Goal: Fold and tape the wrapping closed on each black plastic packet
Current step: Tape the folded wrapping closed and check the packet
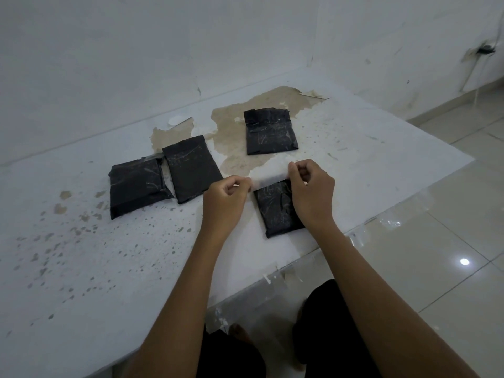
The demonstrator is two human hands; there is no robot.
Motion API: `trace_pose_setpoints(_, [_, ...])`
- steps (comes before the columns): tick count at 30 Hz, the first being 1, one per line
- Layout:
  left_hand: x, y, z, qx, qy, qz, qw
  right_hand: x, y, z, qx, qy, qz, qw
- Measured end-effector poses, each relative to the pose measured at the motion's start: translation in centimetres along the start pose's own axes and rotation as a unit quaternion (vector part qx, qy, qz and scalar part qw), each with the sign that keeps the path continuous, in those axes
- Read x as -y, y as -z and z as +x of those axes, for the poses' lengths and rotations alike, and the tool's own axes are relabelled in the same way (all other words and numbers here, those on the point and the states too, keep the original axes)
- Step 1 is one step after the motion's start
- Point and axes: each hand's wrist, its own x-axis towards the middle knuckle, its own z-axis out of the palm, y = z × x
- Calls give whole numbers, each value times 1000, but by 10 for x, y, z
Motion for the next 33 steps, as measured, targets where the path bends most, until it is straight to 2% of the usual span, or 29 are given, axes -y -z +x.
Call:
trace_pose_setpoints(4, [-3,-3,5,-21,35,-17,999,-1,-2,-3,-34,7,-2,999])
trace_pose_setpoints(14, [2,-5,8,-40,74,-41,996,-2,-6,-5,-54,8,-27,998])
trace_pose_setpoints(21, [6,-7,7,-54,66,-31,996,-1,-10,-12,-75,71,-93,990])
trace_pose_setpoints(27, [4,-7,7,-43,68,-24,996,-2,-11,-13,-83,77,-120,986])
trace_pose_setpoints(33, [2,-8,6,-43,60,-12,997,-7,-10,-9,-66,38,-153,985])
